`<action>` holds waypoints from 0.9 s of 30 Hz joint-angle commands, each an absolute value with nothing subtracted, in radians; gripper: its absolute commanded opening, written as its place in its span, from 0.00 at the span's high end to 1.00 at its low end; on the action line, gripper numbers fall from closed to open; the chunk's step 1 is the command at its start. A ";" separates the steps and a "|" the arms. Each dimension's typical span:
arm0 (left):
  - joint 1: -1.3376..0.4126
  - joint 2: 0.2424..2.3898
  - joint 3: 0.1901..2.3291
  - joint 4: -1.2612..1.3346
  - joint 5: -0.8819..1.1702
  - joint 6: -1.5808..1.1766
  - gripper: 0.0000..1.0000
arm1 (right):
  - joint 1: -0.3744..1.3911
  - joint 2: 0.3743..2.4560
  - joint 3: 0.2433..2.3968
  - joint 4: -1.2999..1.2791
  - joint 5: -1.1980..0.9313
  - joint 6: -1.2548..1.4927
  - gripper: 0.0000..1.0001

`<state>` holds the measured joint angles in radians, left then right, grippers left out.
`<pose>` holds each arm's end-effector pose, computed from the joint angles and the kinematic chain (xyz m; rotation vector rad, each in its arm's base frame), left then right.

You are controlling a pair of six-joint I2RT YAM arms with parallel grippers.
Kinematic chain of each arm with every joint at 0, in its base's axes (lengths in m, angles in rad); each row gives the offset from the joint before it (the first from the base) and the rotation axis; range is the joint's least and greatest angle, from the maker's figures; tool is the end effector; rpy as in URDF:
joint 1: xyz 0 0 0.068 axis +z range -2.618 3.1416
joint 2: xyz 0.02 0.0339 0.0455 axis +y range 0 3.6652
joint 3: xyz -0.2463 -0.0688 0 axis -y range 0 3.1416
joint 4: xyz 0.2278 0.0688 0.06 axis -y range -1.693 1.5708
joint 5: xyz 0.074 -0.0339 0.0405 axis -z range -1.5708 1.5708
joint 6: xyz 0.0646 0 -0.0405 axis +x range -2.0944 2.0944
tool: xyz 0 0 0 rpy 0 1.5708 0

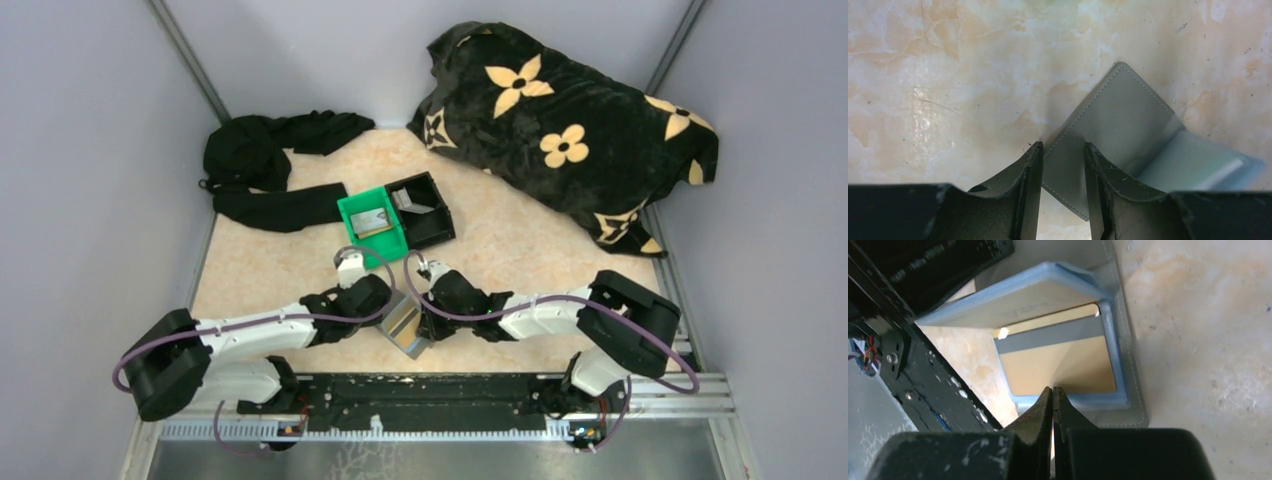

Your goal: Take the credit cards out of the card holder

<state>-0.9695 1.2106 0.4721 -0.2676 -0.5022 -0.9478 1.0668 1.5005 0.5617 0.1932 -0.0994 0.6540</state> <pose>0.1455 -0.1572 0.1247 -0.1531 2.4111 -0.2169 0.1331 0.2547 0.1170 -0.5705 2.4568 0.9186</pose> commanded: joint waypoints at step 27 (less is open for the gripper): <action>-1.005 0.874 0.520 -0.464 -0.591 -0.936 0.54 | 1.028 1.633 0.754 0.284 -0.114 0.559 1.00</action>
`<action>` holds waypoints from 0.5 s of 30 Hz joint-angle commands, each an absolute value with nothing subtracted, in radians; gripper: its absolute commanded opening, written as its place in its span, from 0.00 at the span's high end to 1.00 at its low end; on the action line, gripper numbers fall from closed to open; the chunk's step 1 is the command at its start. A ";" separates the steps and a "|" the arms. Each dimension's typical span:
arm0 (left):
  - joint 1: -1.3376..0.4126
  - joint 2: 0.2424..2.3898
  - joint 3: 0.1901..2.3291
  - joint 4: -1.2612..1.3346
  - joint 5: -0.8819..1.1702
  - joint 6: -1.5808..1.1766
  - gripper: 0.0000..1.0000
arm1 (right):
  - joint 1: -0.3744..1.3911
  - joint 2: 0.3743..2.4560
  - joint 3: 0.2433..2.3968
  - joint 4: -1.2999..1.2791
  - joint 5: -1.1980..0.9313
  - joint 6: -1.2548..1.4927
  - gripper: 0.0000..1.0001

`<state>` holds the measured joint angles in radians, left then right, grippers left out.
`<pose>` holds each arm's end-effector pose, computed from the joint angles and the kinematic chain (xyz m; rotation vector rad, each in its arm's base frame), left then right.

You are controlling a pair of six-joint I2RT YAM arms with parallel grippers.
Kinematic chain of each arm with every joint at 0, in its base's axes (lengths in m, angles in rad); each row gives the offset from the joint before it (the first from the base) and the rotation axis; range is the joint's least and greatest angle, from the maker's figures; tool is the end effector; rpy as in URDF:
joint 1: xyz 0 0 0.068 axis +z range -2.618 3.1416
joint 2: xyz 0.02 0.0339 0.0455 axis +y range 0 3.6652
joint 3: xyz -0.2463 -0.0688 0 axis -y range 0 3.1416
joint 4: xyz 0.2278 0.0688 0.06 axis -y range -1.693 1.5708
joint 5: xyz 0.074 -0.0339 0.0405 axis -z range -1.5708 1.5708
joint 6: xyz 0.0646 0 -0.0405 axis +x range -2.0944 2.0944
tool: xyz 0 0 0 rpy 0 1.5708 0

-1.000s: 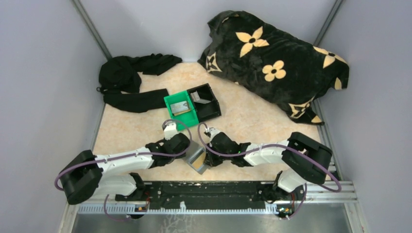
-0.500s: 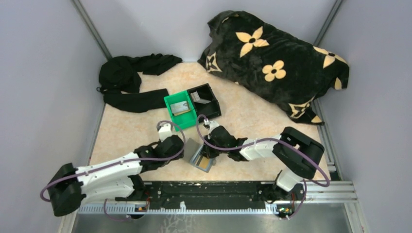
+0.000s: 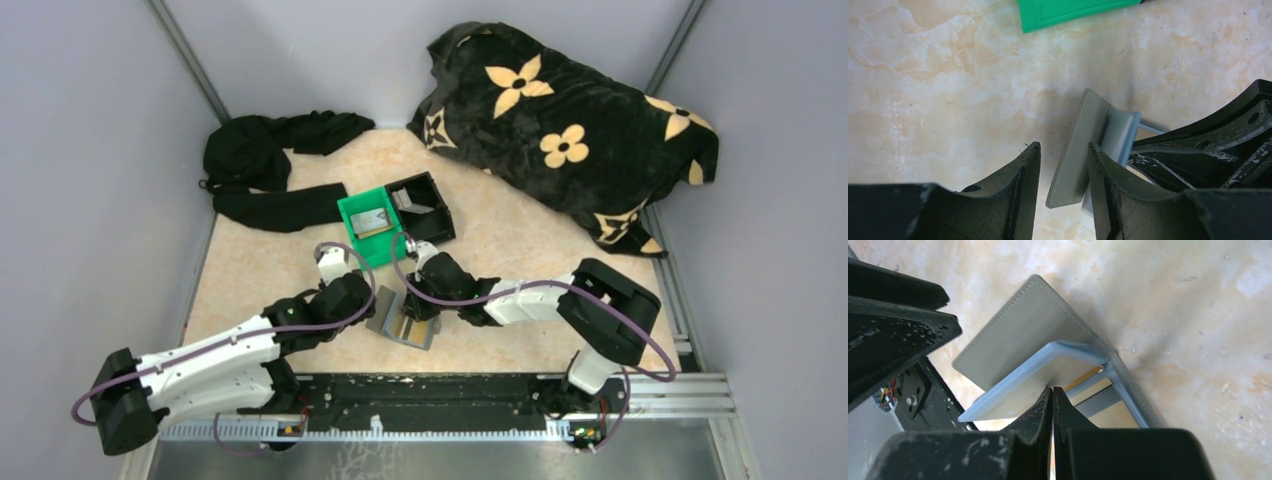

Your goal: Take the credit cards out of the card holder

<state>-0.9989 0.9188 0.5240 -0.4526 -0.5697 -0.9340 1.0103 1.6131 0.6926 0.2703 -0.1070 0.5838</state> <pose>0.1315 -0.1400 0.1808 -0.1770 2.2680 -0.3277 0.1675 0.2799 0.1309 -0.5712 2.3360 0.9426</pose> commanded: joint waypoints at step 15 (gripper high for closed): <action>-1.005 0.856 0.474 -0.310 -0.532 -0.809 0.54 | 1.028 1.746 0.748 0.325 -0.139 0.583 1.00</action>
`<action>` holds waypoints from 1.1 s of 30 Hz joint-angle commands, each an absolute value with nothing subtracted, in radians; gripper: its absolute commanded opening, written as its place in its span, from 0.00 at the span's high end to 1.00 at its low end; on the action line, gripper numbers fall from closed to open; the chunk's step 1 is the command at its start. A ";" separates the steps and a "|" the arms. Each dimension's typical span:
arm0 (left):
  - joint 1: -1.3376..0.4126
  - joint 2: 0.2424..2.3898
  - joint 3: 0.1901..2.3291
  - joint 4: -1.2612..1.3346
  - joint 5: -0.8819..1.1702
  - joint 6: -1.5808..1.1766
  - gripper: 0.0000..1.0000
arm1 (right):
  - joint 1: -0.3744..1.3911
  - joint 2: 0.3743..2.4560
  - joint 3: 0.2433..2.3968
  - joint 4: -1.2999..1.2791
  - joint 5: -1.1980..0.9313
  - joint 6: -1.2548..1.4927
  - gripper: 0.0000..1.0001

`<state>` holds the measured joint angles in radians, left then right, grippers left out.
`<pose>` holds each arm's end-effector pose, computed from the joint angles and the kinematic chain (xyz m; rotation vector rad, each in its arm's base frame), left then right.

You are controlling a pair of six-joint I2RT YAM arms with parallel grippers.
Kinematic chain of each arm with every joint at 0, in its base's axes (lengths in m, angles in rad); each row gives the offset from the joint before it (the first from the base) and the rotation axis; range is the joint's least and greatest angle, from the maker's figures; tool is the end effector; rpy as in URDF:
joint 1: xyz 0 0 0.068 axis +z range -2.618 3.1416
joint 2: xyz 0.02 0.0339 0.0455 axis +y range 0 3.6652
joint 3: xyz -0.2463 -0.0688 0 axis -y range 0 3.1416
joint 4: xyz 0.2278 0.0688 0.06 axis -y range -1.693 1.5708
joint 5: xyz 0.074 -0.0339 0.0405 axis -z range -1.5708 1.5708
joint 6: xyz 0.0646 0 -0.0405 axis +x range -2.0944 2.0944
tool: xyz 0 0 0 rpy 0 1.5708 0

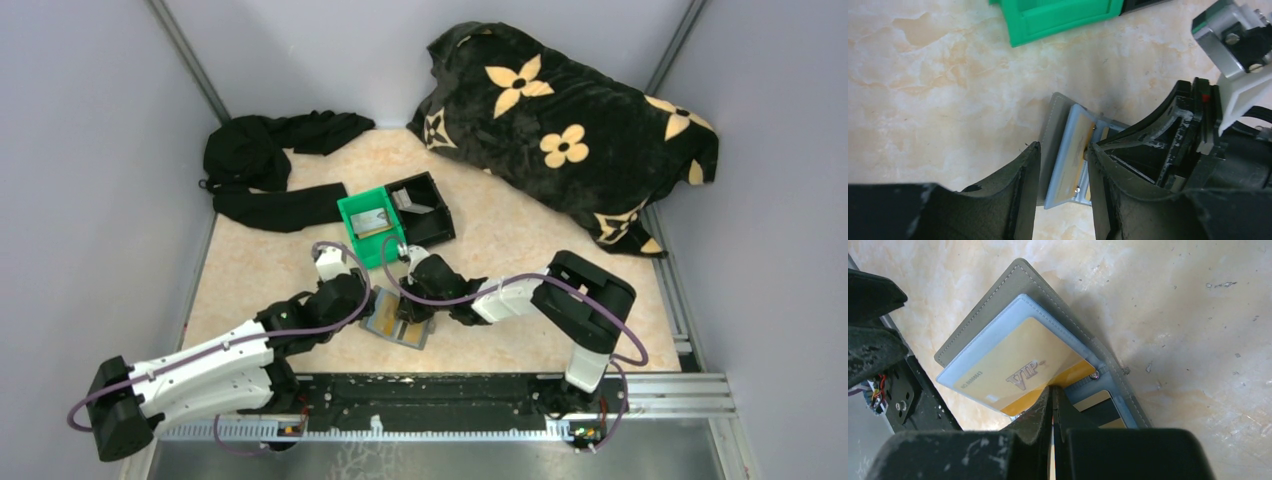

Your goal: Take the credit cards out of the card holder

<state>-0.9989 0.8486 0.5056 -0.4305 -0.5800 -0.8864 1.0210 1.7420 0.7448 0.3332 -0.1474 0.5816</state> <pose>0.1291 -0.1351 0.1888 -0.1525 2.2137 -0.3642 0.1720 0.2988 0.1124 -0.6156 2.3554 0.9764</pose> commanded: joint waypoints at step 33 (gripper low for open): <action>-1.005 1.257 0.363 0.028 -0.386 -0.780 0.71 | 1.126 1.437 0.639 0.223 -0.011 0.590 1.00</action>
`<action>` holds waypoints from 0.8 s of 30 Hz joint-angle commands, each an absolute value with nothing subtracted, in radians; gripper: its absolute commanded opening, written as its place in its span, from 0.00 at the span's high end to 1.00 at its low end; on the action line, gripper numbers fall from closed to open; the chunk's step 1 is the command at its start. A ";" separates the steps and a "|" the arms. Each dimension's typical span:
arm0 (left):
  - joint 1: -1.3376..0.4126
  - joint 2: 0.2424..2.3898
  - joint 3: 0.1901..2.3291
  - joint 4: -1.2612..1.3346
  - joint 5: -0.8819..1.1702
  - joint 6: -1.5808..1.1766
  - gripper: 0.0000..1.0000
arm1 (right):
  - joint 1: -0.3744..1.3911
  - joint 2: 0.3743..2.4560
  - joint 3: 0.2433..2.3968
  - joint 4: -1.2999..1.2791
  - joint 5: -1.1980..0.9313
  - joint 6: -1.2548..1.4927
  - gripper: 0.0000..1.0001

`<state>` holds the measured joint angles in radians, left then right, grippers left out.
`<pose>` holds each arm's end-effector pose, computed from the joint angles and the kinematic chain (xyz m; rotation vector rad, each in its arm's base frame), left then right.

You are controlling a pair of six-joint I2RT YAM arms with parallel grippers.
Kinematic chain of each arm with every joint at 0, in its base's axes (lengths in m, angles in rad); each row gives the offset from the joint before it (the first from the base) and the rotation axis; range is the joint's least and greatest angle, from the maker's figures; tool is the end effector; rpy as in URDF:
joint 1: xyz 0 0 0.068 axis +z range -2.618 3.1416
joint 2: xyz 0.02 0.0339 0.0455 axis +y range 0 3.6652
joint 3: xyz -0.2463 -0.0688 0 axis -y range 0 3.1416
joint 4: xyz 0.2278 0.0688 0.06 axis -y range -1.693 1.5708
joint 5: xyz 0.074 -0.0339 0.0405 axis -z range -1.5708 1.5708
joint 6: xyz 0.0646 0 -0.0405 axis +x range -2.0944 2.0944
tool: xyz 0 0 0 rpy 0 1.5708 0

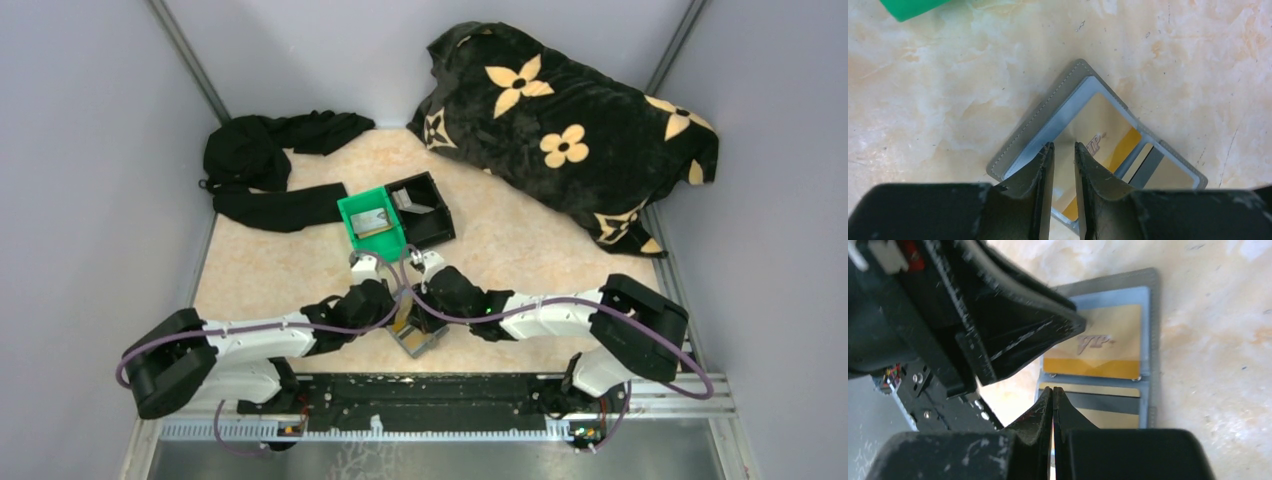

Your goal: Take the credit cards out of the card holder

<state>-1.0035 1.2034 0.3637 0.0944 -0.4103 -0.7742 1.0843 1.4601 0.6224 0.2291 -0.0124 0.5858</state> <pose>0.1433 -0.1769 0.1235 0.0544 2.2856 -0.4754 0.1412 0.2687 0.1499 -0.5859 2.2712 0.9174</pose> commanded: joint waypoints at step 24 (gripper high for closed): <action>-0.999 1.124 0.373 -0.073 -0.391 -0.823 0.70 | 1.110 1.347 0.417 0.128 -0.088 0.643 1.00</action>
